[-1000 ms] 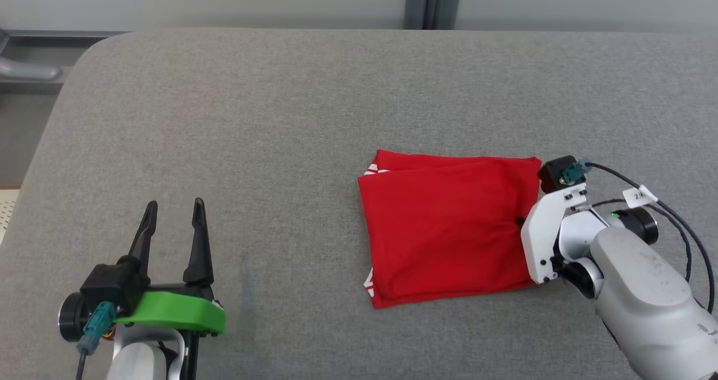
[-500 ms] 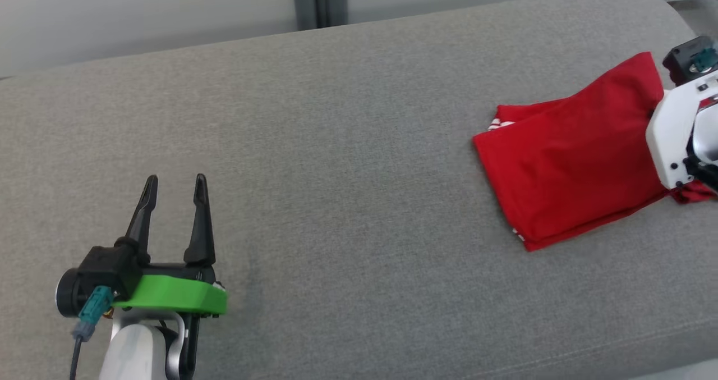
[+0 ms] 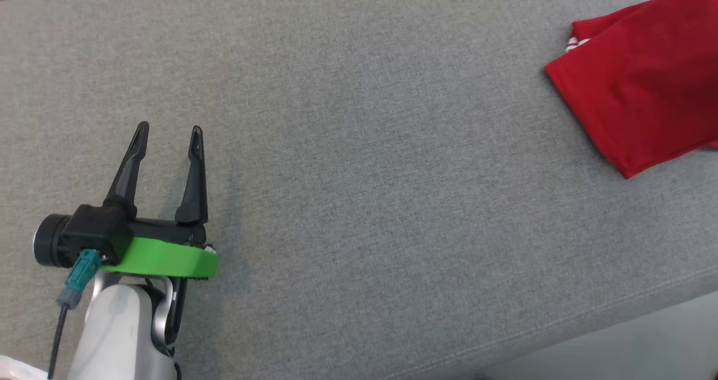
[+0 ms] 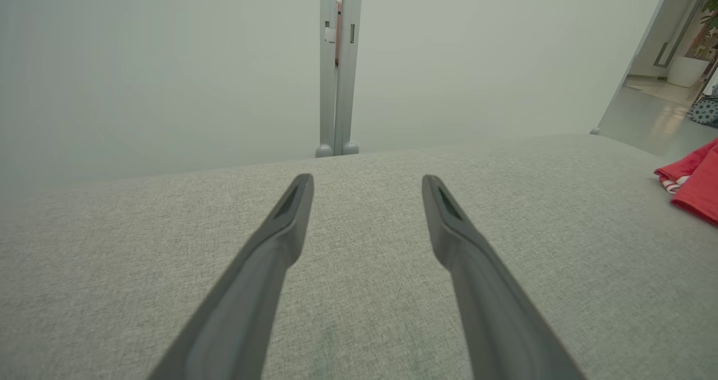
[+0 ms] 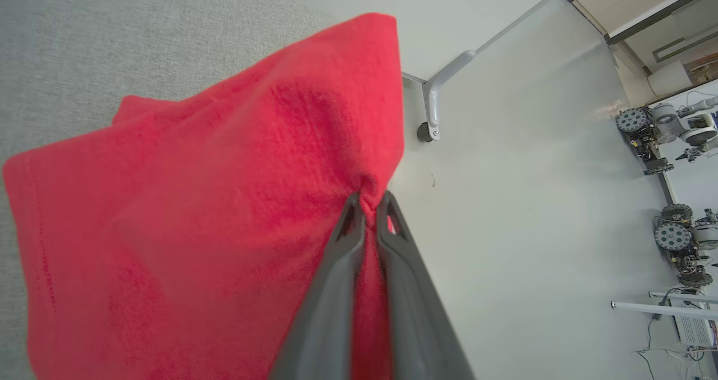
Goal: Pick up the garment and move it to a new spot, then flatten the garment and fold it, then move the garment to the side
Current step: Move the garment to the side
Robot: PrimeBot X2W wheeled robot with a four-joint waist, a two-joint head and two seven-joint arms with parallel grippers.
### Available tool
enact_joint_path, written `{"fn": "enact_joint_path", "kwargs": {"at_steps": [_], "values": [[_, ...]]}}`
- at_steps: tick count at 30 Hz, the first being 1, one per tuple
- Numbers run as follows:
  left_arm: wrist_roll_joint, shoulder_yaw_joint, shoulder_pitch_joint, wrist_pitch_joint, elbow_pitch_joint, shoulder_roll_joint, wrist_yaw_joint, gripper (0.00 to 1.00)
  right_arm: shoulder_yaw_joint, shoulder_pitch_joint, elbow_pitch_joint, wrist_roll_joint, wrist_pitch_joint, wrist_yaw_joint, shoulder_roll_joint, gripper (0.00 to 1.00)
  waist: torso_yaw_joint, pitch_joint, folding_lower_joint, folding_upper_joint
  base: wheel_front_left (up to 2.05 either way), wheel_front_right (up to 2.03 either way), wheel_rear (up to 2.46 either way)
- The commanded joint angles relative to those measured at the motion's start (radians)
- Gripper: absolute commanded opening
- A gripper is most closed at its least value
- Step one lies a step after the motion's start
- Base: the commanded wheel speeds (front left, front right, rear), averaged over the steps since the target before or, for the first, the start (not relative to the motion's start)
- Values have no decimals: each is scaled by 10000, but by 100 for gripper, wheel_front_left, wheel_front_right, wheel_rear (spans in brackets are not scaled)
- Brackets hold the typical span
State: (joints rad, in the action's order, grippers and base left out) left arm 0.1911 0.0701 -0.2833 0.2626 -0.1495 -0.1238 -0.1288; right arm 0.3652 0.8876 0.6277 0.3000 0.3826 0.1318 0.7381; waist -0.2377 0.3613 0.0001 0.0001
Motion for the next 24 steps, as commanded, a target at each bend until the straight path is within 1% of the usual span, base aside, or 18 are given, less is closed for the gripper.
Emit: {"fn": "enact_joint_path", "kwargs": {"at_steps": [1, 3, 7, 10, 12, 13, 14, 17, 20, 22, 24], "values": [[-60, 36, -230, 20, 94, -199, -19, 100, -207, 78, 139, -148, -107, -24, 190, 0, -181, 753, -1, -1, 0, 0, 0], [-21, 79, -296, 21, 193, -274, -19, 100, -527, -56, 320, -313, -238, -24, 366, 0, -168, 889, -1, -1, 0, 0, 0], [-43, 106, -386, 21, 359, -488, -19, 100, -1294, -344, 736, -622, -798, -24, 438, 0, -178, 1102, -1, -1, 0, 0, 0], [-69, 146, -448, 21, 488, -626, -19, 100, -1831, -511, 1078, -1112, -1516, -24, 393, 0, -129, 1193, -1, -1, 0, 0, 0], [-39, 121, -425, 21, 594, -671, -19, 100, -2169, -693, 1460, -1395, -1754, -24, 208, 0, -102, 1205, -1, -1, 0, 0, 0], [-36, 125, -401, 21, 633, -685, -19, 100, -2383, -676, 1593, -1590, -1926, -24, 188, 21, -90, 1207, -1, -1, 0, 0, 0], [-37, 140, -368, 21, 662, -696, -19, 100, -2651, -660, 1744, -1839, -2130, -24, 156, 100, -70, 1197, -1, -1, 0, 0, 0], [-31, 179, -295, 21, 646, -718, -19, 100, -3108, -877, 1961, -2485, -2629, -24, -178, 100, -13, 1082, -1, -1, 0, 0, 0], [25, 209, -233, 21, 560, -647, -15, 100, -3521, -946, 1715, -3282, -3382, -24, -422, 100, 73, 840, -1, -1, 0, 0, 0], [49, 223, -175, 21, 491, -575, -11, 100, -3681, -1081, 1557, -3660, -3729, -24, -747, 100, 154, 595, -1, -1, 0, 0, 0], [84, 252, -94, 21, 353, -446, 3, 100, -3601, -1186, 1355, -3894, -4048, -23, -1096, 100, 273, 288, -1, -1, 0, 0, 0]]}}
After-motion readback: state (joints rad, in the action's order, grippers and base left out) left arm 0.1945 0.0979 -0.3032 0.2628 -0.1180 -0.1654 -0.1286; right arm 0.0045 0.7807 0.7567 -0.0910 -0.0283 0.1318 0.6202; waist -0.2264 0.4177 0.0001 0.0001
